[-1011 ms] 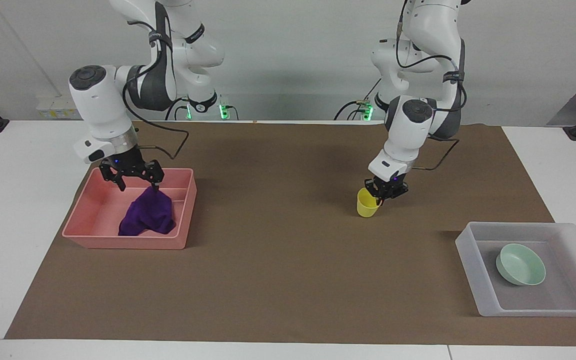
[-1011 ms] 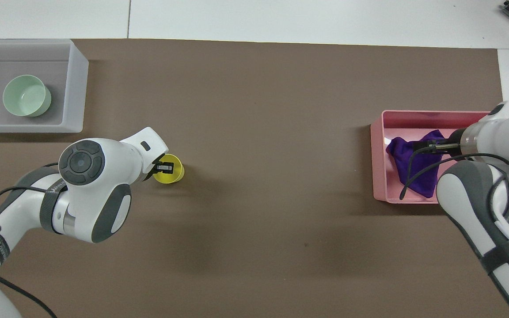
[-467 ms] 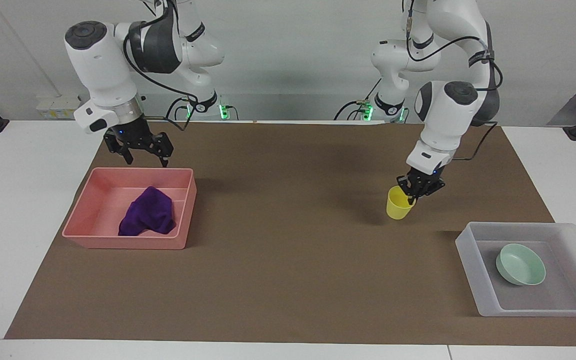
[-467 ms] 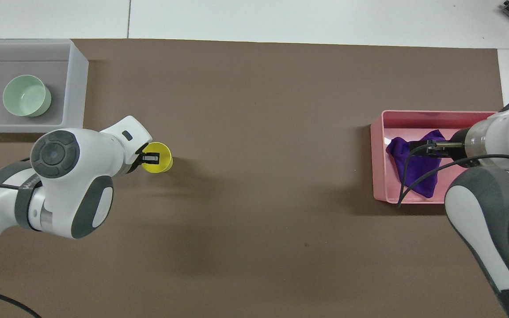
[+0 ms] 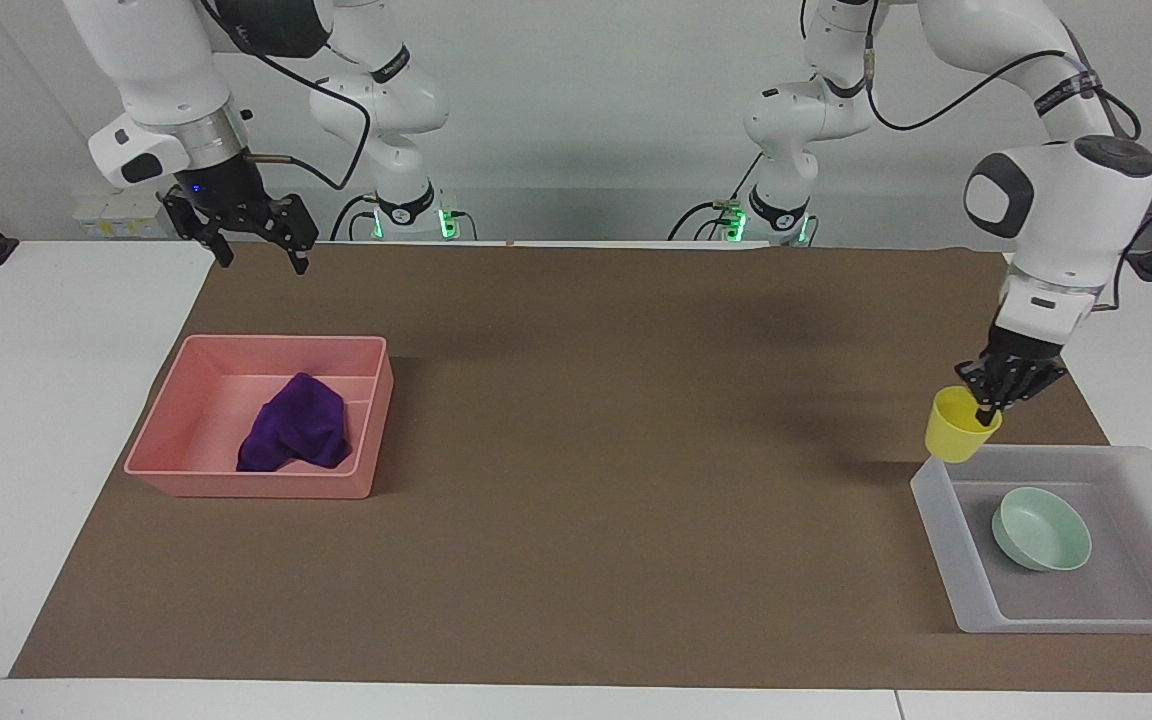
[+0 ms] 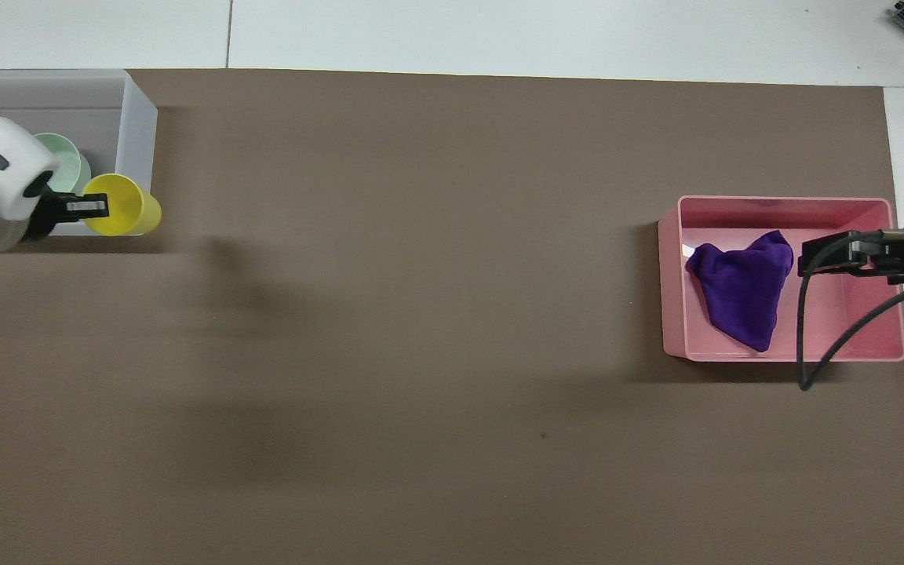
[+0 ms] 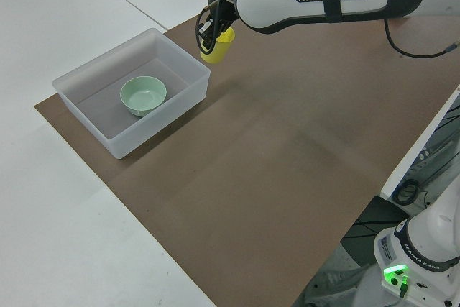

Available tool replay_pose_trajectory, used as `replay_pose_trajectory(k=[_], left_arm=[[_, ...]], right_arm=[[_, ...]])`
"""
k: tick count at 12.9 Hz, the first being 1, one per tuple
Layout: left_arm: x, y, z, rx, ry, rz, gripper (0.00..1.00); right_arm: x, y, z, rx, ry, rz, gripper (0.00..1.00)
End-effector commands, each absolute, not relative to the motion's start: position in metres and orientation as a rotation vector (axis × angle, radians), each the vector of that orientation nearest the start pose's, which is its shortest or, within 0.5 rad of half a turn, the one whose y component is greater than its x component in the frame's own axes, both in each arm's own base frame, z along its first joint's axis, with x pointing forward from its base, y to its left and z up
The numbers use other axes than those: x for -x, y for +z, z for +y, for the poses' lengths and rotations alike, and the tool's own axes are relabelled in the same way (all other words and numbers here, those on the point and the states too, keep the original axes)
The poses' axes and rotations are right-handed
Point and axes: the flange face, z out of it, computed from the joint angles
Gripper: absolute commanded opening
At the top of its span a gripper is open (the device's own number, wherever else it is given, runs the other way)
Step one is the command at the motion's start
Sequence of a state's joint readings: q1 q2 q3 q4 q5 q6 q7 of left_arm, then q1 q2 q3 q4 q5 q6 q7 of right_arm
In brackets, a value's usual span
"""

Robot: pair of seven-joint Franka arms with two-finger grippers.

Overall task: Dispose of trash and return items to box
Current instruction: 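Lower the yellow cup into the clear box with the left gripper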

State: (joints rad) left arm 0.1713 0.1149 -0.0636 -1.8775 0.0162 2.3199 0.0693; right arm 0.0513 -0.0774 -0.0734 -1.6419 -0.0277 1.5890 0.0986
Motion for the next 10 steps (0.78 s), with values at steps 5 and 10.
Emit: replay_pose_trajectory(k=[5,10], left_arm=[[-0.67,0.44,0.175,3.08,-0.474,-0.121,0.0],[-0.678,0.391,0.191,3.106,-0.486,-0.149,0.0]], right_arm=[[-0.521,0.65,-0.022,3.156,-0.044,0.195,1.0],[-0.519,0.64,-0.019,3.159,-0.02,0.187,1.0]])
